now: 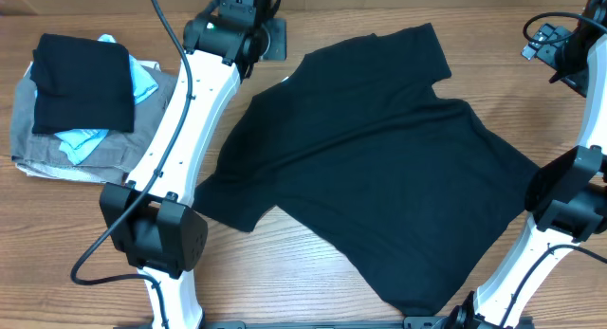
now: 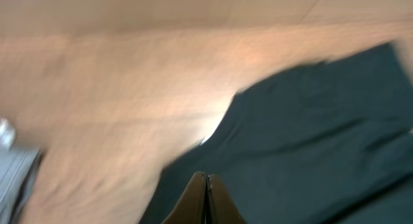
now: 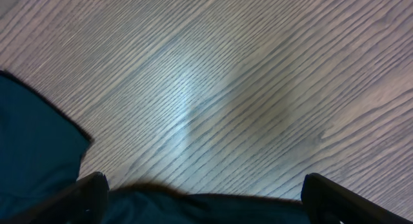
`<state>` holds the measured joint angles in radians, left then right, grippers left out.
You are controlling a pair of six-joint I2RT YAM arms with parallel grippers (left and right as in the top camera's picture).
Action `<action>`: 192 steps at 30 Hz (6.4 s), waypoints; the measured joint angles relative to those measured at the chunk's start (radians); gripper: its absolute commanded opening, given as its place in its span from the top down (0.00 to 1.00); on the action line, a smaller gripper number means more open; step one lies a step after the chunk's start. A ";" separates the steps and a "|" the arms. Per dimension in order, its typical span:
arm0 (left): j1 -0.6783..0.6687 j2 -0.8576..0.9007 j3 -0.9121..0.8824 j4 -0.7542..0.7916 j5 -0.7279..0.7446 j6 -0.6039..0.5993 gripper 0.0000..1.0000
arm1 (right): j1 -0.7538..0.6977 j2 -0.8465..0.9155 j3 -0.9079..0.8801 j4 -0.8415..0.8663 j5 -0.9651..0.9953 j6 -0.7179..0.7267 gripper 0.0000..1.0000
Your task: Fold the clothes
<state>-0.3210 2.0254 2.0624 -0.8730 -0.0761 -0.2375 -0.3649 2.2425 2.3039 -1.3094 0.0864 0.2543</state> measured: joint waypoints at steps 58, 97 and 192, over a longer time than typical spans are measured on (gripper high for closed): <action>0.258 0.445 0.148 -0.048 0.224 -0.129 0.96 | 0.000 0.000 0.000 0.000 0.000 0.000 0.00; 0.095 0.683 0.229 0.529 0.146 -0.036 0.96 | 0.000 0.000 0.000 0.000 0.000 0.000 0.00; 0.183 0.188 0.562 -0.806 0.176 -0.062 0.00 | 0.015 -0.027 -0.072 -0.383 -0.299 0.011 0.96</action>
<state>-0.1375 2.2131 2.6240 -1.6791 0.1001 -0.2996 -0.3500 2.2150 2.2318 -1.6920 -0.2131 0.2649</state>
